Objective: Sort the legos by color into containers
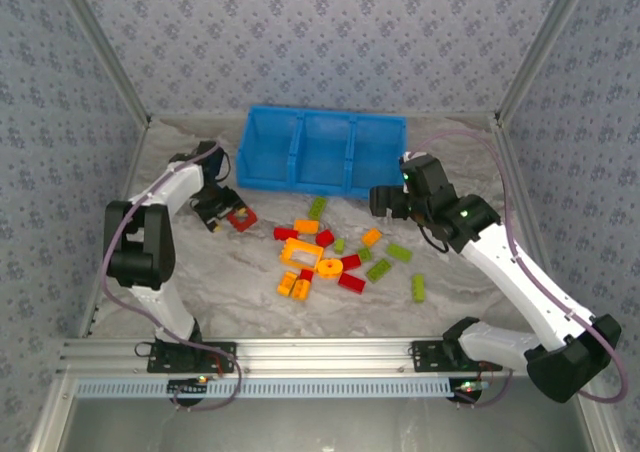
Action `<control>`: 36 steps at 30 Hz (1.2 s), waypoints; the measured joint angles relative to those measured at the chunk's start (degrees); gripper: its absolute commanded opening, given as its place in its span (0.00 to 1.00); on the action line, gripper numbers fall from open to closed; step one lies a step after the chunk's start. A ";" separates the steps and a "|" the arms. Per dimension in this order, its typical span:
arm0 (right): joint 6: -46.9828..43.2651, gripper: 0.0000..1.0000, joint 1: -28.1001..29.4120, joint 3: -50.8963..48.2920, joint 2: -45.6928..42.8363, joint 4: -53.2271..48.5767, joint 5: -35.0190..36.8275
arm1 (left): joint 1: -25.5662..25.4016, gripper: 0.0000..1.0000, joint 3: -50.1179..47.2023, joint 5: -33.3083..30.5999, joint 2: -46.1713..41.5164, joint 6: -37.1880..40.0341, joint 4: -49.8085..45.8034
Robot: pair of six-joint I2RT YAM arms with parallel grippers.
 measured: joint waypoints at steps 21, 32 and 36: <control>0.00 0.99 0.00 -6.16 -4.04 11.98 -9.79 | 0.00 0.09 -1.55 -0.09 4.02 -0.70 5.79; -1.64 1.00 0.00 -10.25 -6.12 22.75 -14.93 | -1.84 0.00 -2.27 -3.28 1.64 -1.92 3.08; -2.27 1.00 0.00 -9.88 -5.86 24.02 -14.99 | -2.75 0.00 0.31 -4.94 -3.61 -2.54 -3.19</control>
